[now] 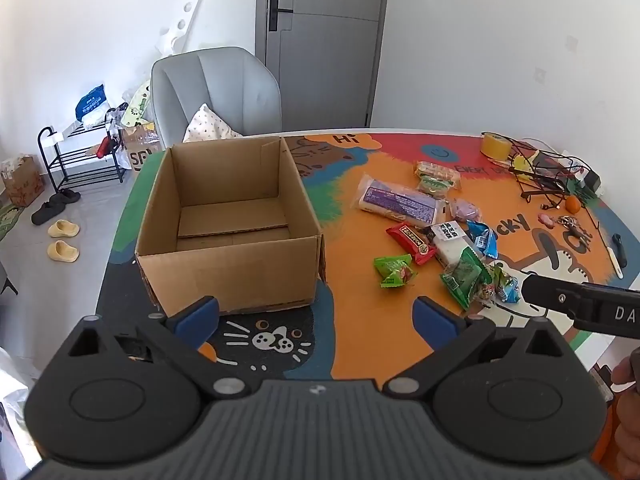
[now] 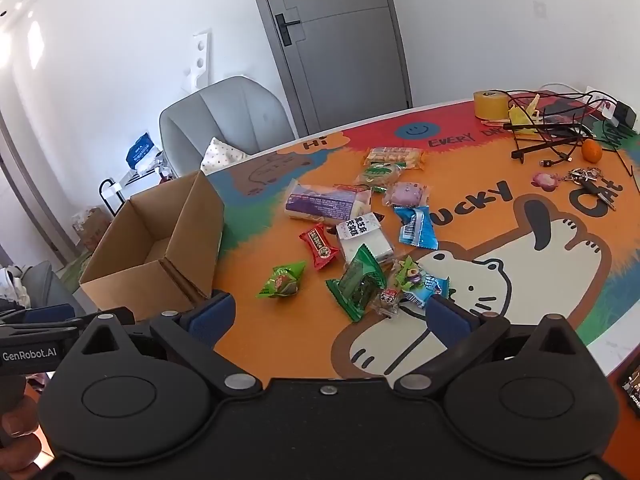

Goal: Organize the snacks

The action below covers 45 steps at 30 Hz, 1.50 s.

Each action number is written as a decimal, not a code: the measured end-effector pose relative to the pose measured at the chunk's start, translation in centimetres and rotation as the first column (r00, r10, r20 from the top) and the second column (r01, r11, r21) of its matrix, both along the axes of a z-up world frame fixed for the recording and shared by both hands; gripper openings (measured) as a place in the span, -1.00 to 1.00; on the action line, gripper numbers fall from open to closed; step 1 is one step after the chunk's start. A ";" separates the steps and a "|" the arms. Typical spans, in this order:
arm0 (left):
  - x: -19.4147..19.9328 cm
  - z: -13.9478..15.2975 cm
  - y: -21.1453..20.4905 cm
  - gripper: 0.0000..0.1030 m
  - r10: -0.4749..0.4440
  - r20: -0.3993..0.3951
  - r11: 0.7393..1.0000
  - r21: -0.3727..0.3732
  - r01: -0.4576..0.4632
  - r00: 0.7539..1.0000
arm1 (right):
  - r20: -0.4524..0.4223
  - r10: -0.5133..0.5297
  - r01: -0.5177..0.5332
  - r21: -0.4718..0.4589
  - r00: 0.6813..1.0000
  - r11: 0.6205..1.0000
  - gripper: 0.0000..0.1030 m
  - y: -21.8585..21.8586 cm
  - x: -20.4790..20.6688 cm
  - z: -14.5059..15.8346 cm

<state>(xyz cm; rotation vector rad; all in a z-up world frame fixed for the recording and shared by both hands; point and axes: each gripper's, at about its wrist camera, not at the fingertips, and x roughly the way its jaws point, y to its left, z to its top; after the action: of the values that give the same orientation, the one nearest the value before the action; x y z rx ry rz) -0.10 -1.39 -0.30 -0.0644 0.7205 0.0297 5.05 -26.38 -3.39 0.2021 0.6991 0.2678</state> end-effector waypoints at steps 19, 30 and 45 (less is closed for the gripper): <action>0.1 -0.2 0.4 0.99 0.000 -0.001 1.000 -0.008 0.000 1.000 | -0.006 0.001 -0.001 -0.005 1.000 1.000 1.00 0.2 0.0 -0.4; 0.2 -0.3 0.0 0.99 -0.009 -0.001 1.000 -0.015 0.009 1.000 | -0.011 -0.008 0.008 -0.009 1.000 1.000 1.00 -0.1 0.3 -0.7; -0.1 0.0 0.3 0.99 0.002 0.015 1.000 -0.024 -0.002 1.000 | 0.015 -0.007 0.008 -0.023 1.000 1.000 1.00 0.0 0.0 0.1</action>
<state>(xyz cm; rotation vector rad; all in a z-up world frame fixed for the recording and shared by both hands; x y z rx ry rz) -0.16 -1.13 -0.34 -0.0880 0.7061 0.0227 5.03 -26.37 -3.34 0.1801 0.6864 0.2537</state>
